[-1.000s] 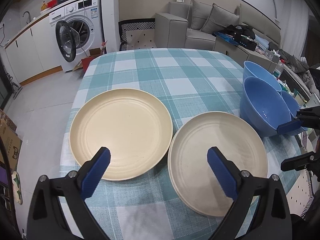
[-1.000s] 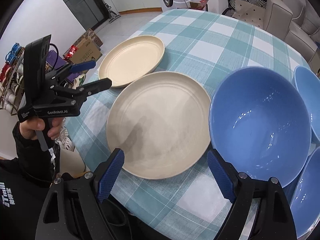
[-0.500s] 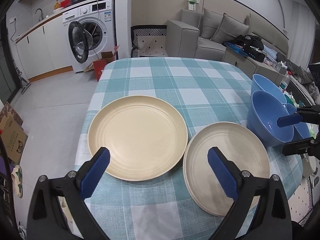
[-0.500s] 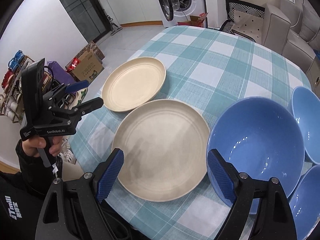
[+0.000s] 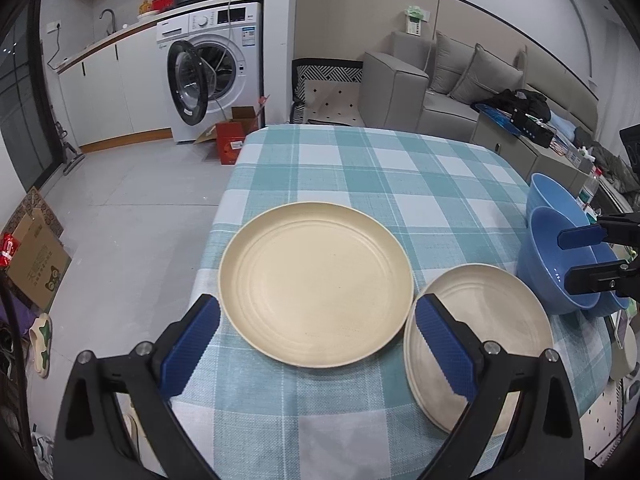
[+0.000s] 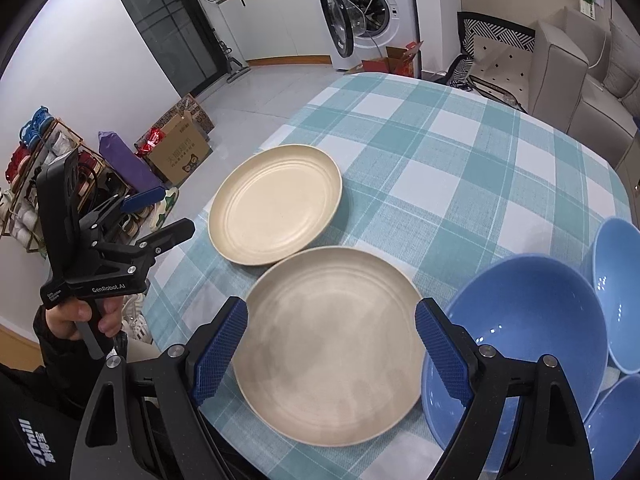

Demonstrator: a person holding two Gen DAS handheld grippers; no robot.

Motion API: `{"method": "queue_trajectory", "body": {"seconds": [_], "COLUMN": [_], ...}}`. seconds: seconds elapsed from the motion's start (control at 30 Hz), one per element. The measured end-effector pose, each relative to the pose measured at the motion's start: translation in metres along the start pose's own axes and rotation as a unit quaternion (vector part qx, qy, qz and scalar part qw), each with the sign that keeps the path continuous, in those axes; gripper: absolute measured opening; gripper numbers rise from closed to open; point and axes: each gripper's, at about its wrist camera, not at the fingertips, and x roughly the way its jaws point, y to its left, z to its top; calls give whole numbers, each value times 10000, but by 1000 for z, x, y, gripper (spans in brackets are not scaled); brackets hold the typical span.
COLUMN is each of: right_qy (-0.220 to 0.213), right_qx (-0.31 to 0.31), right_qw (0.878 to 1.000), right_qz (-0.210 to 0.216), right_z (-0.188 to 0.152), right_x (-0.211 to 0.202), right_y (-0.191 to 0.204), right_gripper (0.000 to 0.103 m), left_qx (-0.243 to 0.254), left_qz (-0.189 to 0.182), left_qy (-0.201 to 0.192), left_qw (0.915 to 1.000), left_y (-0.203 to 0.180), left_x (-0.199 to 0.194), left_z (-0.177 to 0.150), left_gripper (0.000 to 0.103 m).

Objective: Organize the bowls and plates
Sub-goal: 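Move both tools back from the blue bowls toward another beige plate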

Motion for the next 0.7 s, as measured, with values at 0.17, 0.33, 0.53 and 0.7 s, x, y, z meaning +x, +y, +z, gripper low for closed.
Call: {"method": "queue_trajectory", "body": {"seconds": [0.17, 0.33, 0.53, 0.7], "right_qy": [-40, -39, -29, -8], "right_qx": [-61, -79, 30, 69], "right_qw": [10000, 10000, 9999, 9998], "right_qz": [1, -4, 125, 164], "right_z": [11, 22, 35, 44], "right_x": [8, 18, 30, 41], "right_y": [6, 9, 9, 13], "right_gripper": [88, 88, 88, 88], "left_qx": [-140, -187, -293, -355], "left_qz": [133, 231, 313, 360], "left_qy": [-47, -61, -65, -80], "left_qw": [9998, 9995, 9991, 9987], "left_y": [10, 17, 26, 33], "left_x": [2, 4, 9, 12], "left_z": [1, 0, 0, 0], "left_gripper": [99, 99, 99, 99]}}
